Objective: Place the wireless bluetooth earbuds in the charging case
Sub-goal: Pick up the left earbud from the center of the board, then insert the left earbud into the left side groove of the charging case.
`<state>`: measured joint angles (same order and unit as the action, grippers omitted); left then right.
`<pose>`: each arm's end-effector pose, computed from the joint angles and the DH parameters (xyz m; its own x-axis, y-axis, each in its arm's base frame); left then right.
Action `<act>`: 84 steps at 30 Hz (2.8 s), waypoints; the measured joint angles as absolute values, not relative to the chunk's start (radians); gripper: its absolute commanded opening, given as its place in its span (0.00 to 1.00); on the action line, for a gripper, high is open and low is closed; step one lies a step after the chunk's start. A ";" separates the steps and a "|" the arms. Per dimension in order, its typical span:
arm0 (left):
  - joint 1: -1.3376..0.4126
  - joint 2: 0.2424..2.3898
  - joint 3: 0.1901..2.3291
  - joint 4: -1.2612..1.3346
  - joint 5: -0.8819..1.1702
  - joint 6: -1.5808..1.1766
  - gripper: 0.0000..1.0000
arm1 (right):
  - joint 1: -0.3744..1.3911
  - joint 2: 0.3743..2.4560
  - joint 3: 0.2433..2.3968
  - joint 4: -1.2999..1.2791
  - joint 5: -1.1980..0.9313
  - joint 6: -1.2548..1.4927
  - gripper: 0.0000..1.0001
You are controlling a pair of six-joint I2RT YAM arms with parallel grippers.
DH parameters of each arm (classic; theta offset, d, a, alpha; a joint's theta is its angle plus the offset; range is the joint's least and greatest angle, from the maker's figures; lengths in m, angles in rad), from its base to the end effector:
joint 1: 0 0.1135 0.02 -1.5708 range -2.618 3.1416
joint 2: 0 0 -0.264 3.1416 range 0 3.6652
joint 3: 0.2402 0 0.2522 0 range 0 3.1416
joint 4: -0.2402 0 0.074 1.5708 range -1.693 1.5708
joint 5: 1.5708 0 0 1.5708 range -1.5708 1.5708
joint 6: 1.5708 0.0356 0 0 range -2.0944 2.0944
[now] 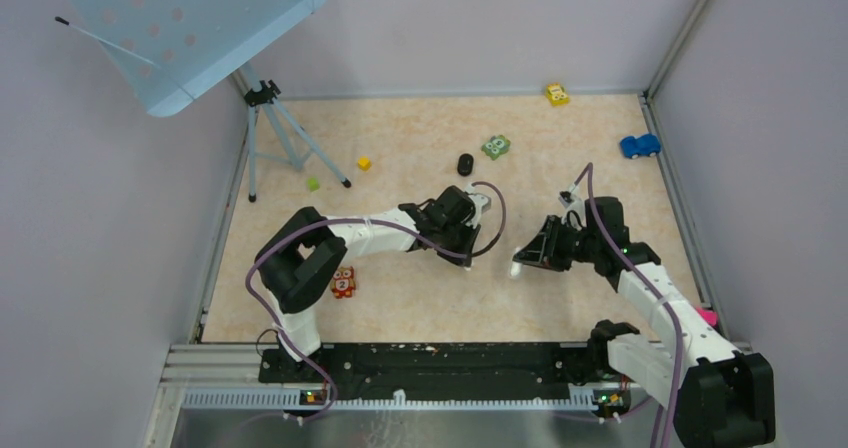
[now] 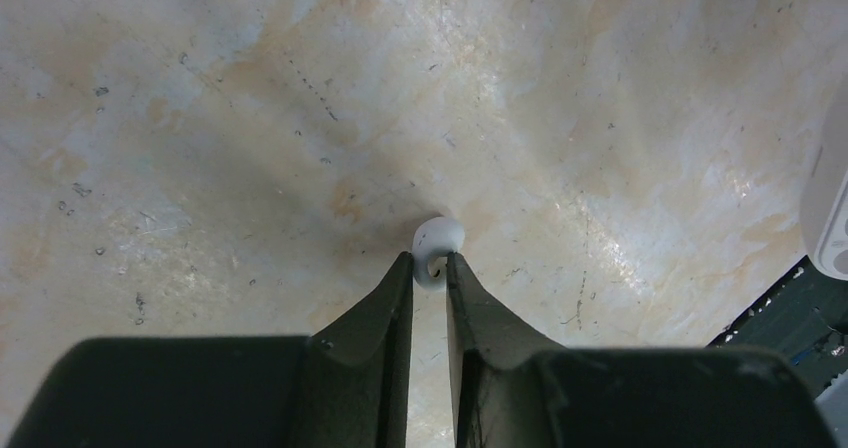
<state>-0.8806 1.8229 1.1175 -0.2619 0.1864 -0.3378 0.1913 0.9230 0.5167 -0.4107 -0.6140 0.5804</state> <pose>0.2325 -0.2919 0.1663 -0.7679 0.4186 -0.4849 0.6044 0.7242 -0.3321 0.1728 0.0544 0.2072 -0.8961 0.2830 -0.3420 -0.0612 0.6844 0.7266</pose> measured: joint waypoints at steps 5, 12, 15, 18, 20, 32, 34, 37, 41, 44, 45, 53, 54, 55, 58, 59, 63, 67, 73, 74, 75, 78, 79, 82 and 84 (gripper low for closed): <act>-0.881 1.823 1.118 -0.260 0.219 -0.339 0.21 | 0.191 0.923 0.516 -0.410 -0.614 0.581 0.00; -0.881 1.823 1.118 -0.245 0.258 -0.347 0.21 | 0.191 0.922 0.503 -0.405 -0.615 0.583 0.00; -0.881 1.823 1.118 -0.244 0.261 -0.346 0.18 | 0.191 0.922 0.502 -0.403 -0.615 0.585 0.00; -0.881 1.826 1.122 -0.247 0.261 -0.346 0.19 | 0.191 0.922 0.497 -0.397 -0.615 0.586 0.00; -0.881 1.832 1.129 -0.248 0.260 -0.346 0.19 | 0.191 0.922 0.497 -0.393 -0.615 0.587 0.00; -0.881 1.851 1.150 -0.263 0.253 -0.344 0.11 | 0.191 0.923 0.497 -0.389 -0.618 0.587 0.00; -0.881 1.851 1.152 -0.265 0.249 -0.340 0.00 | 0.191 0.923 0.497 -0.389 -0.619 0.587 0.00; -0.881 1.857 1.168 -0.281 0.238 -0.330 0.00 | 0.191 0.923 0.497 -0.389 -0.619 0.587 0.00; -0.881 1.856 1.178 -0.295 0.218 -0.311 0.00 | 0.191 0.923 0.497 -0.389 -0.619 0.587 0.00; -0.876 1.846 1.178 -0.310 0.220 -0.301 0.00 | 0.191 0.923 0.497 -0.389 -0.623 0.587 0.00; -0.872 1.833 1.178 -0.319 0.224 -0.297 0.00 | 0.191 0.923 0.497 -0.388 -0.625 0.587 0.00; -0.844 1.572 1.201 -0.324 0.337 -0.286 0.00 | 0.191 0.846 0.426 -0.210 -0.710 0.665 0.00; -0.842 1.532 1.201 -0.308 0.356 -0.287 0.00 | 0.191 0.837 0.406 -0.164 -0.724 0.687 0.00; -0.842 1.500 1.201 -0.295 0.373 -0.290 0.00 | 0.191 0.830 0.389 -0.125 -0.735 0.709 0.00; -0.843 1.422 1.196 -0.241 0.418 -0.313 0.00 | 0.191 0.819 0.340 -0.021 -0.760 0.773 0.00; -0.843 1.406 1.190 -0.221 0.429 -0.322 0.00 | 0.191 0.817 0.326 0.012 -0.766 0.796 0.00; -0.843 1.388 1.143 -0.174 0.449 -0.368 0.00 | 0.191 0.807 0.266 0.173 -0.788 0.908 0.00; -0.843 1.389 1.087 -0.163 0.435 -0.410 0.00 | 0.191 0.804 0.182 0.371 -0.794 1.054 0.00; -0.843 1.389 1.053 -0.157 0.418 -0.441 0.00 | 0.191 0.764 0.069 0.566 -0.778 1.225 0.00; -0.844 1.389 1.053 -0.156 0.419 -0.444 0.00 | 0.191 0.763 0.062 0.589 -0.775 1.243 0.00; -0.844 1.389 1.053 -0.154 0.420 -0.448 0.00 | 0.191 0.761 0.054 0.619 -0.769 1.266 0.00; -0.846 1.390 1.045 -0.133 0.429 -0.455 0.00 | 0.191 0.754 0.040 0.685 -0.755 1.312 0.00; -0.847 1.390 1.042 -0.129 0.430 -0.456 0.00 | 0.191 0.753 0.040 0.704 -0.750 1.323 0.00; -0.852 1.402 1.040 -0.122 0.431 -0.456 0.00 | 0.191 0.751 0.041 0.718 -0.747 1.331 0.00; -0.858 1.417 1.040 -0.121 0.430 -0.456 0.00 | 0.191 0.749 0.042 0.717 -0.746 1.331 0.00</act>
